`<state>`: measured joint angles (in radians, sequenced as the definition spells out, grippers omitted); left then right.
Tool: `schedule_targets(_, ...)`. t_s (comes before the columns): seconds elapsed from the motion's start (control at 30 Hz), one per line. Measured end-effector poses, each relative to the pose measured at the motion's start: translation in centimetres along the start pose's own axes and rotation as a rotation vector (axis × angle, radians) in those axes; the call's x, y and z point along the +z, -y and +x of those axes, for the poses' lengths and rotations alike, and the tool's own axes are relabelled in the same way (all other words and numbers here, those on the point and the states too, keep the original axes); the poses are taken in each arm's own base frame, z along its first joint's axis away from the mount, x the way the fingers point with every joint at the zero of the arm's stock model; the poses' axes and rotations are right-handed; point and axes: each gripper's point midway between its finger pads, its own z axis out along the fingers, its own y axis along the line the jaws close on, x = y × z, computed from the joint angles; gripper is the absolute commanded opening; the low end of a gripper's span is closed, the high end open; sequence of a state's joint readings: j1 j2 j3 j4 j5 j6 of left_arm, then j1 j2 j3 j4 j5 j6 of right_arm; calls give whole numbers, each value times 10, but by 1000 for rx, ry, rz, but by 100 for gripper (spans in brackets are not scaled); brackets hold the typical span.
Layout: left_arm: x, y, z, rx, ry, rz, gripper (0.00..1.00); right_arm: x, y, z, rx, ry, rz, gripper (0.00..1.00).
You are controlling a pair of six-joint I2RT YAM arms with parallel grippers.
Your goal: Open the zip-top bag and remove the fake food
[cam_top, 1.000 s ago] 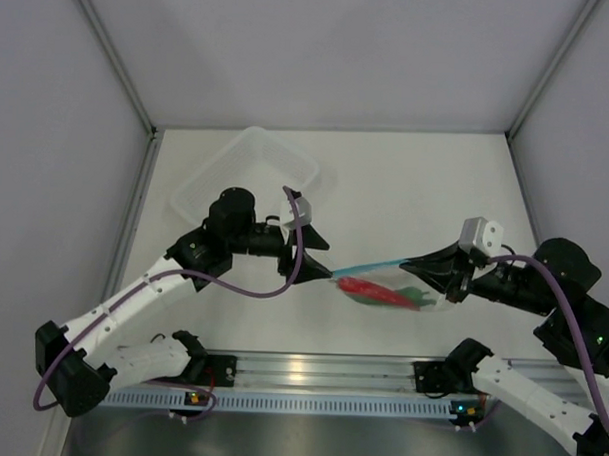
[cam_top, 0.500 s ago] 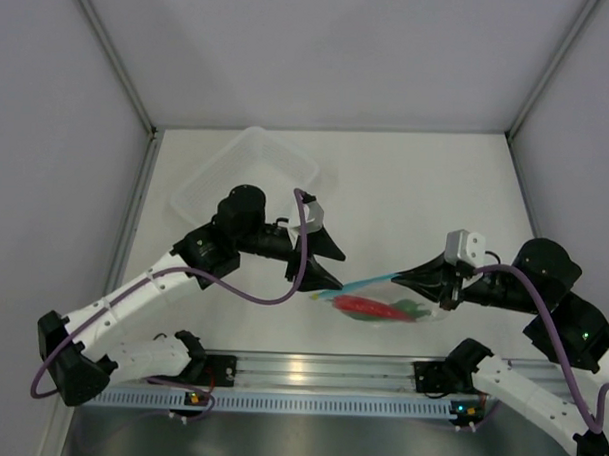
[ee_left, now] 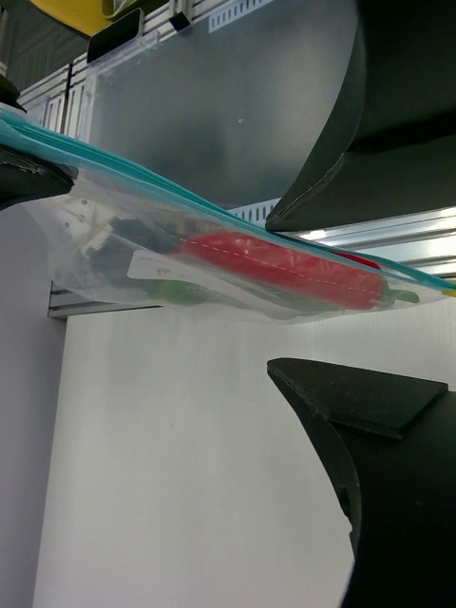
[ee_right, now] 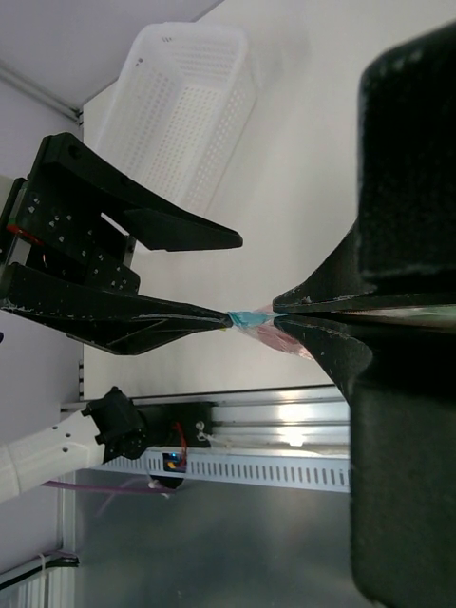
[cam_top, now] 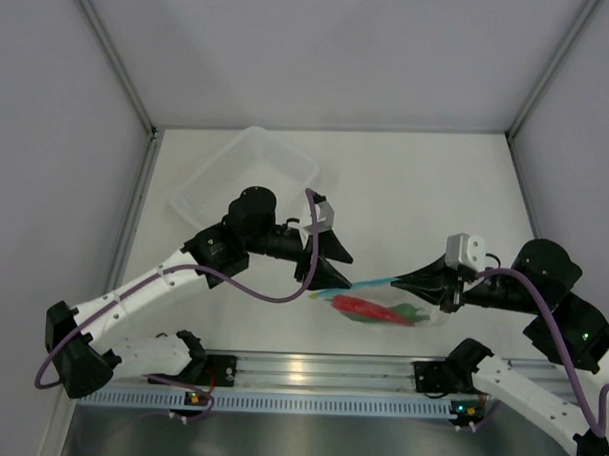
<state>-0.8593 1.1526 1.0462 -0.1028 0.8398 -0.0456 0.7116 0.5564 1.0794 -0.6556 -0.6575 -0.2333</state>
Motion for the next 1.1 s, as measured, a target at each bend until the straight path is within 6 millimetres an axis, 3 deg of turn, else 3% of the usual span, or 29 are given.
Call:
schedule_targets(0.67, -7, -1, -14, 34, 39, -50, 60, 0, 1, 0, -2, -1, 0, 0)
schedule_targets(1.1, -1, 9, -1, 4, 9, 39, 58, 1, 1, 0, -3, 1, 3, 0)
